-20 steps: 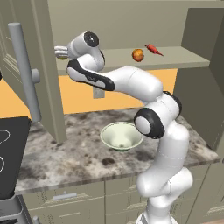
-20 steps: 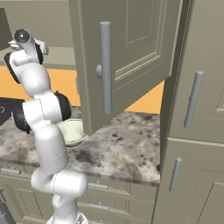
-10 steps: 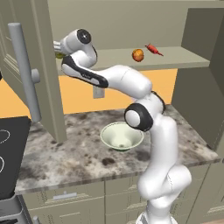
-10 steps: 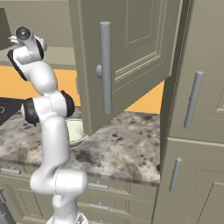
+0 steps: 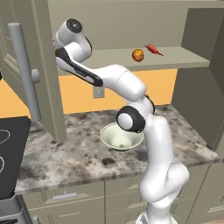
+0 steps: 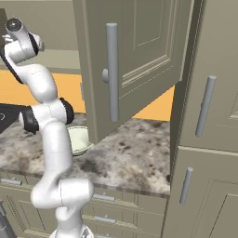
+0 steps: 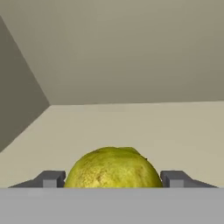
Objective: Open the cabinet. Pick the pear and peach from the cabinet and place them into the bowl. Then close the cabinet.
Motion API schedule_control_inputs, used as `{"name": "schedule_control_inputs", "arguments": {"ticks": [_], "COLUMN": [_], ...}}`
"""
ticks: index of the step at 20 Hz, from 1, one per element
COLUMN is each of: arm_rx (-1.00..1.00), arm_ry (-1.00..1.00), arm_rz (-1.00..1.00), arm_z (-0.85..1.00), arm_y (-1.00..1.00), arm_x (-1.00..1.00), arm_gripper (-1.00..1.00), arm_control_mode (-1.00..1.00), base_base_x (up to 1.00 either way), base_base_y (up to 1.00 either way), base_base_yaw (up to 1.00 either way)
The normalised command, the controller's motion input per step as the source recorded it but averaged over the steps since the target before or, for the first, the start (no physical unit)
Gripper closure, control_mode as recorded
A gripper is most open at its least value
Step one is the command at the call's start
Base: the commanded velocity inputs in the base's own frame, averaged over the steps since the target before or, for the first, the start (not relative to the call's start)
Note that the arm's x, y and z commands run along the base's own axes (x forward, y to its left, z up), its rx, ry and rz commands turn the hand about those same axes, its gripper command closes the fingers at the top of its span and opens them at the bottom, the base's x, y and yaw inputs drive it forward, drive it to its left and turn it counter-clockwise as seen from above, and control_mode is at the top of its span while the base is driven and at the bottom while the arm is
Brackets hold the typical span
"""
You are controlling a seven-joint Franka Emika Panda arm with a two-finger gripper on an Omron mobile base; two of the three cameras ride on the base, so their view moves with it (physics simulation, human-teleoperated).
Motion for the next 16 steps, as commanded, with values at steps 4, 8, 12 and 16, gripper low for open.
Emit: {"name": "schedule_control_inputs", "arguments": {"ticks": [4, 8, 12, 16], "arm_rx": [0.0, 0.0, 0.03, 0.09], "arm_ry": [-0.05, -0.13, -0.13, -0.08], "arm_rz": [0.0, 0.0, 0.0, 0.0], "arm_z": [-0.26, -0.39, -0.45, -0.32], "arm_y": [-0.56, -0.78, -0.96, -1.0], "arm_x": [-0.95, -1.0, -1.0, -1.0], "arm_gripper": [1.0, 1.0, 1.0, 1.0], "arm_control_mode": [-1.0, -1.0, -1.0, -1.0], "base_base_x": [0.0, 0.0, 0.0, 0.0], "base_base_y": [0.0, 0.0, 0.0, 0.0], "base_base_yaw": [0.0, 0.0, 0.0, 0.0]}}
